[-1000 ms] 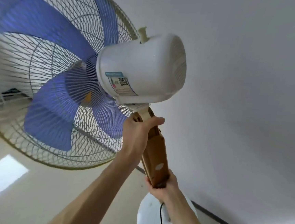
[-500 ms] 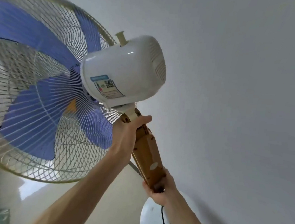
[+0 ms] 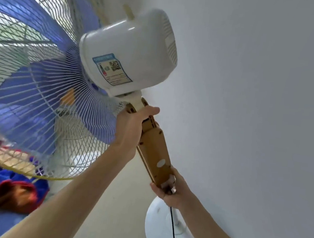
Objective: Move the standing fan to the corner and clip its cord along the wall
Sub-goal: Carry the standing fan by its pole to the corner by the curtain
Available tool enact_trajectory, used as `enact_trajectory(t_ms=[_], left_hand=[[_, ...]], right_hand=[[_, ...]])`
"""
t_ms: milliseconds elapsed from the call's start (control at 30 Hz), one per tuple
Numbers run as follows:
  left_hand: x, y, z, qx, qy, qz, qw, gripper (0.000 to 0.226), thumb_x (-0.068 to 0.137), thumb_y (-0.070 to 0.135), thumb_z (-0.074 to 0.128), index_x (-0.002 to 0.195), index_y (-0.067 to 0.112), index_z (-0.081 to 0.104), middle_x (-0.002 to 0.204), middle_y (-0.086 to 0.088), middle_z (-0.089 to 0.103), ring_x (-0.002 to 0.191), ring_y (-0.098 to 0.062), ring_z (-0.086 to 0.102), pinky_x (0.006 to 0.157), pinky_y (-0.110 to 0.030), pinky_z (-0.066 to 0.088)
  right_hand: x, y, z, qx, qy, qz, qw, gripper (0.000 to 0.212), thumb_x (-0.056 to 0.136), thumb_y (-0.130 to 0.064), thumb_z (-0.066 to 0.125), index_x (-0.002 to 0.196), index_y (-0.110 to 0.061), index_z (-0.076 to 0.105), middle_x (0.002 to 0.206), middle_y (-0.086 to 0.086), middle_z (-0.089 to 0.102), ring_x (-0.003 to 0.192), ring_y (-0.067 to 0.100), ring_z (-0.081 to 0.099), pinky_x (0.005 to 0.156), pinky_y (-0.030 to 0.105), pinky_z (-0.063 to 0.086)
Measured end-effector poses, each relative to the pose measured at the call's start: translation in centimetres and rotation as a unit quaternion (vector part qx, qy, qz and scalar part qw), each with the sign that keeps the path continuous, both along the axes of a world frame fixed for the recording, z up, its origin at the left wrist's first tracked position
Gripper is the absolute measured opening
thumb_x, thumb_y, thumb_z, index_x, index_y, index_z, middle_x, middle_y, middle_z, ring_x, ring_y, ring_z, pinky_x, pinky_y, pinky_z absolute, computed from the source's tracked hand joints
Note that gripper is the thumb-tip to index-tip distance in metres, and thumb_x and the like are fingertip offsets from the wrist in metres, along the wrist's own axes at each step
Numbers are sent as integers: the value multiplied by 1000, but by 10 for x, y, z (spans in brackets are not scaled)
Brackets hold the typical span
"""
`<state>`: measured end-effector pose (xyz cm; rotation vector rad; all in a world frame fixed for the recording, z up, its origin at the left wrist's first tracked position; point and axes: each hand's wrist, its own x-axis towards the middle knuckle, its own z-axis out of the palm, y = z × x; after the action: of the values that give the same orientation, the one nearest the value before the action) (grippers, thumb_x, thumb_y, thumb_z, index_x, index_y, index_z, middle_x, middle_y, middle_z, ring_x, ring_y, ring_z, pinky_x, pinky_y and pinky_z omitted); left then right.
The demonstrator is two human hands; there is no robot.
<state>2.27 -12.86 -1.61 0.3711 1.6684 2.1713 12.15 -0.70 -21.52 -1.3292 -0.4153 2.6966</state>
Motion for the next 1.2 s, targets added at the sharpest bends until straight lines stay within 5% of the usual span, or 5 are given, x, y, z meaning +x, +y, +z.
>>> enact_trajectory(t_ms=[533,700,867,1033,1200], left_hand=[[-377,-23,-20,-6,-19,18,1000,24,63,25,83,76,14,67,59,0,69,54,-16,66,43,-20,50],[-475,-10,-20,11,-5,5,1000,19,70,19,81,64,25,64,49,12,66,43,-2,63,37,-16,47],[-587,17,-36,6,-19,8,1000,12,67,16,80,67,21,70,64,-8,72,54,-21,70,46,-25,54],[-696,60,-55,-5,-47,40,998,23,50,23,83,69,19,72,70,-7,75,62,-25,72,51,-30,56],[-803,98,-66,-30,-79,66,994,47,45,29,86,87,15,70,74,-5,74,69,-28,71,56,-34,56]], right_hand=[[-382,-3,-5,27,-37,48,998,43,79,-27,82,113,-5,66,119,23,55,98,47,60,66,55,61],[-472,14,-7,19,-11,61,998,44,83,-27,78,120,-5,66,123,24,61,101,46,63,78,57,60],[-581,45,-25,27,-32,70,997,43,84,-25,76,121,-10,63,126,24,57,104,49,60,76,58,59],[-692,83,-39,9,-47,68,996,45,83,-33,75,118,-10,59,120,21,54,100,47,59,68,57,60],[-797,120,-36,-12,-45,79,996,44,86,-34,72,119,-7,59,121,21,55,101,43,61,79,55,60]])
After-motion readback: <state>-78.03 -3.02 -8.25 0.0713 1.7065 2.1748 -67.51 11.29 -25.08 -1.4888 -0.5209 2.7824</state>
